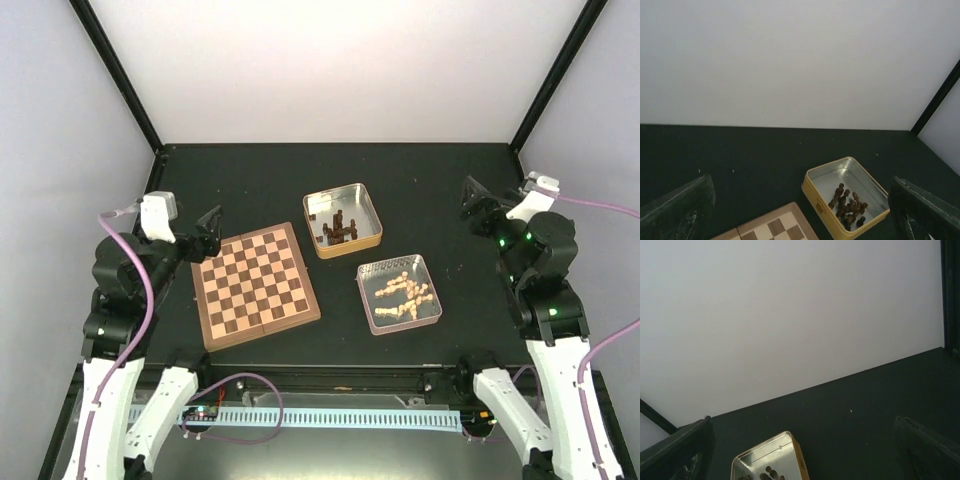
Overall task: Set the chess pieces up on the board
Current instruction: Adjust the chessboard at the center of the board.
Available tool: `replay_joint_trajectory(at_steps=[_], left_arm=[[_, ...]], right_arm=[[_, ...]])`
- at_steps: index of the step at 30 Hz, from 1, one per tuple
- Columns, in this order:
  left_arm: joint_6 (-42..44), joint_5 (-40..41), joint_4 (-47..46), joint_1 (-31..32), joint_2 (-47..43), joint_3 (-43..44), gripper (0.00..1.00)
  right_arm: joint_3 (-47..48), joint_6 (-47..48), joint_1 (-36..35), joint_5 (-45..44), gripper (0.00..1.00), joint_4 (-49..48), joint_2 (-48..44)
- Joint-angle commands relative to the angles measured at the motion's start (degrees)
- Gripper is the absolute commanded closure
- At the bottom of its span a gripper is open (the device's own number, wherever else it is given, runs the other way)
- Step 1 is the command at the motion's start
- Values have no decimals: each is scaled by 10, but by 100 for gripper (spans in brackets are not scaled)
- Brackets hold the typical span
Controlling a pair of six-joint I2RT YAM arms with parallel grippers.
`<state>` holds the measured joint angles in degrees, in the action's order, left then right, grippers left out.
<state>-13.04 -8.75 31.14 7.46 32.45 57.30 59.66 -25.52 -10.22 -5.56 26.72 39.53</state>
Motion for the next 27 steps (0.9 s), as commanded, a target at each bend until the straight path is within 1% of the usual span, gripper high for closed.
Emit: replay_joint_trajectory(at_steps=[1, 5, 9, 13, 18, 22, 27], left_arm=[[-28, -46, -32, -20, 11, -13, 3], [-42, -53, -14, -30, 29, -24, 2], [-71, -20, 47, -37, 64, -30, 1], [-120, 8, 112, -58, 111, -45, 1], [-165, 1, 137, -121, 150, -107, 1], [-195, 13, 143, -178, 166, -154, 1], [-235, 34, 186, -199, 198, -179, 1]], right_arm=[[-20, -39, 46, 126, 2, -51, 11], [-45, -43, 72, 212, 1, -85, 19], [-62, -55, 85, 280, 1, -101, 38], [-74, -71, 90, 333, 4, -103, 74], [-87, -81, 93, 362, 7, -96, 120], [-98, -86, 92, 374, 10, -97, 145], [-117, -103, 92, 382, 12, -110, 157]])
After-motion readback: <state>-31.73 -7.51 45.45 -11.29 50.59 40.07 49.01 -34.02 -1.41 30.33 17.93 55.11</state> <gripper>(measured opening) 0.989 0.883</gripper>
